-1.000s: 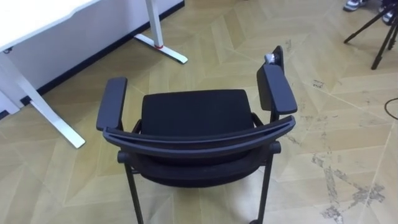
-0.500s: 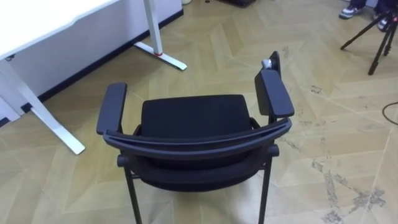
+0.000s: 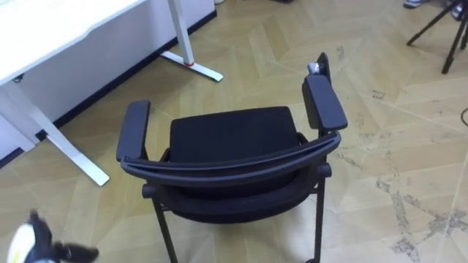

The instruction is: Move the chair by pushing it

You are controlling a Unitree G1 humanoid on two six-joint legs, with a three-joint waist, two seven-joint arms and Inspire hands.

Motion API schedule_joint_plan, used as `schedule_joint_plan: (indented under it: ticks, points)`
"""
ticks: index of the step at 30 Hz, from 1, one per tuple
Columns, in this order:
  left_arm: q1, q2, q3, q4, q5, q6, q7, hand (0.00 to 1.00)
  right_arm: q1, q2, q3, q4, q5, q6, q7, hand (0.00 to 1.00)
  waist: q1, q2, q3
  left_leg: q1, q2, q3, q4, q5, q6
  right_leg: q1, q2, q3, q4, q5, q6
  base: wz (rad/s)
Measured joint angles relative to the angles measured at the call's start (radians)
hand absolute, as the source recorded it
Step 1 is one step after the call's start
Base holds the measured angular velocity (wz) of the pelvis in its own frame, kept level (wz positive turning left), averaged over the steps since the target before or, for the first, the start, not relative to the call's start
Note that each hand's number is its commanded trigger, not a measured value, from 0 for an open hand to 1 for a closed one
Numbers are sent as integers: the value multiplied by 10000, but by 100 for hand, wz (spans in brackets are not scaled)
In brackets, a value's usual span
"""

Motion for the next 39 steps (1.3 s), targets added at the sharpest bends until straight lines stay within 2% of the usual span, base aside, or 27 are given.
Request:
schedule_joint_plan:
  ticks: [1, 2, 5, 10, 13, 16, 21, 23, 24, 26, 29, 36, 37, 39]
  points:
    - [-41, 94, -228, -377, 493, 35, -12, 0, -54, -15, 6, -6, -44, -4, 46, 0, -44, -40, 27, -8, 0, 2, -19, 0, 0, -16, -1, -3, -3, 0, 0, 0]
    - [-52, 158, -479, -724, 1054, 84, -73, 0, -128, -16, 16, -4, -24, -4, 69, 0, -117, 22, -16, -22, -1, 5, -18, 0, 1, -31, -2, -4, -7, 0, 1, 0]
    - [-156, 176, -1209, -1414, 2338, 276, -419, 0, -287, -35, 25, 23, -2, -17, 185, 0, -271, 22, -29, -90, 0, -2, 4, 1, 1, -109, -2, 1, -10, 0, 0, 0]
    - [-151, 148, -2533, -2325, 3137, 547, -1126, 0, -283, -22, 451, 19, 83, -147, 188, 0, -496, 0, -11, -104, 0, -2, 17, 4, 2, -116, -11, -26, -19, 0, 0, 0]
    - [-161, 143, -2890, -2907, 3527, 748, -1511, 0, -340, -27, 452, 66, 67, -155, 221, 0, -631, -62, 20, -165, -1, -3, 84, 4, 2, -167, -22, -23, -12, 0, 1, 1]
    - [-168, 165, -2957, -3104, 4108, 991, -1845, 0, -562, -2, 455, 338, 72, -214, 186, 0, -779, -92, 38, -318, -11, -93, 198, 4, 3, -206, -28, -84, -13, 0, 0, 8]
    - [-169, 315, -3428, -3729, 4508, 1218, -2763, 0, -823, -15, 534, 727, 100, -249, 345, 0, -793, -18, 14, -442, -24, -143, 299, 6, 6, -274, -36, -113, -127, 8, -15, 3]
    - [-168, 618, -3742, -4021, 4504, 1227, -3265, 0, -809, -13, 542, 788, 179, -346, 376, 0, -837, 21, 12, -459, -35, -148, 299, 12, 15, -270, -34, -84, -162, 12, -21, 0]
    - [-169, 668, -3777, -4076, 4504, 1245, -3392, 0, -810, -13, 542, 801, 195, -349, 375, 0, -865, 28, 8, -459, -38, -148, 299, 11, 15, -268, -36, -85, -159, 12, -21, 0]
    - [-160, 968, -4001, -4421, 4511, 1482, -3995, 0, -833, -15, 544, 823, 181, -378, 393, 0, -1044, 66, 26, -498, -41, -164, 307, 11, 15, -272, -40, -104, -165, 11, -21, 4]
    - [-155, 1268, -4185, -4876, 4629, 1632, -4857, 0, -837, -29, 542, 912, 173, -392, 409, 0, -1089, 114, 32, -561, -45, -182, 309, 11, 15, -325, -39, -99, -173, 11, -20, 1]
    - [-161, 1581, -4367, -5863, 5080, 1798, -6513, 0, -953, -36, 658, 917, 130, -489, 480, 0, -1193, 150, 47, -795, -46, -209, 370, 11, 15, -447, -40, -103, -183, 10, -19, 1]
    - [-168, 1691, -4414, -6024, 5079, 1802, -6754, 0, -1002, -35, 717, 940, 153, -553, 488, 0, -1266, 162, 80, -827, -46, -232, 379, 11, 15, -453, -39, -114, -176, 12, -21, 6]
    - [-169, 1774, -4470, -6248, 5084, 1856, -7149, 0, -973, -37, 744, 937, 203, -581, 487, 0, -1313, 195, 88, -822, -46, -242, 384, 11, 15, -437, -38, -103, -170, 12, -22, 2]
